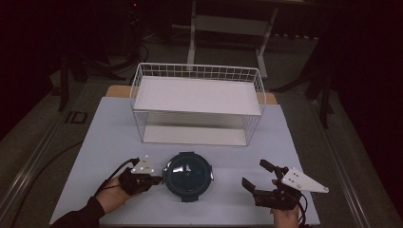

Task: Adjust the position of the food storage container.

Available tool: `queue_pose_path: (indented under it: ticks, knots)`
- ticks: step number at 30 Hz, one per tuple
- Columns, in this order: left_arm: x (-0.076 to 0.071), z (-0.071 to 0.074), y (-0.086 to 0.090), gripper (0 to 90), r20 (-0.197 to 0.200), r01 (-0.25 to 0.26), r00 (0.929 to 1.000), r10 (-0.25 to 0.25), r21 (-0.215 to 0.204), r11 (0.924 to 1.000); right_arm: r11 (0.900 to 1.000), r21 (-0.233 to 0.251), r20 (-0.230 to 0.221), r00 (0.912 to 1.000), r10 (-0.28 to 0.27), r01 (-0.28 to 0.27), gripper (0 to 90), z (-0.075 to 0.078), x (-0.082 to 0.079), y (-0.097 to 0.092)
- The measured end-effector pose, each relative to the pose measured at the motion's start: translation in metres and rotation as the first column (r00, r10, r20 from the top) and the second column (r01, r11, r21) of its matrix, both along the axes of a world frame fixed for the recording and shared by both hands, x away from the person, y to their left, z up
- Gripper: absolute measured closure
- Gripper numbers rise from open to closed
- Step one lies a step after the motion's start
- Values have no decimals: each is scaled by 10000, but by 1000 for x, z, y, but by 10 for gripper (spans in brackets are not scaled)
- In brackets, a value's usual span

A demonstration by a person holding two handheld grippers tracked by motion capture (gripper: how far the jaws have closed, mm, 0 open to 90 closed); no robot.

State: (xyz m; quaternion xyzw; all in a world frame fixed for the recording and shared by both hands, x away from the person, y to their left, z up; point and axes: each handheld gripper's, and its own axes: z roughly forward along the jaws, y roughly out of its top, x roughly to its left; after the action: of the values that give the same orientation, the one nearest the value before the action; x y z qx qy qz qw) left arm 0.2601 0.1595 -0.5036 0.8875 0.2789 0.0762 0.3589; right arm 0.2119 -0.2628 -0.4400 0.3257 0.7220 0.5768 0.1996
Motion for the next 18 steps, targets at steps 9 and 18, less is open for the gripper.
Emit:
queue_pose_path:
  ticks: [9, 18]
  knots:
    - [8, 1, -15, 898, -26, 214, 9998, -214, -93, 9997, 10000, -13, -8, 10000, 59, -59, 103, -1, 0, 0]
    - [21, 1, -32, 898, -128, 376, 9992, -376, -45, 9993, 9999, -61, -83, 9999, 120, -120, 103, -2, 0, 2]
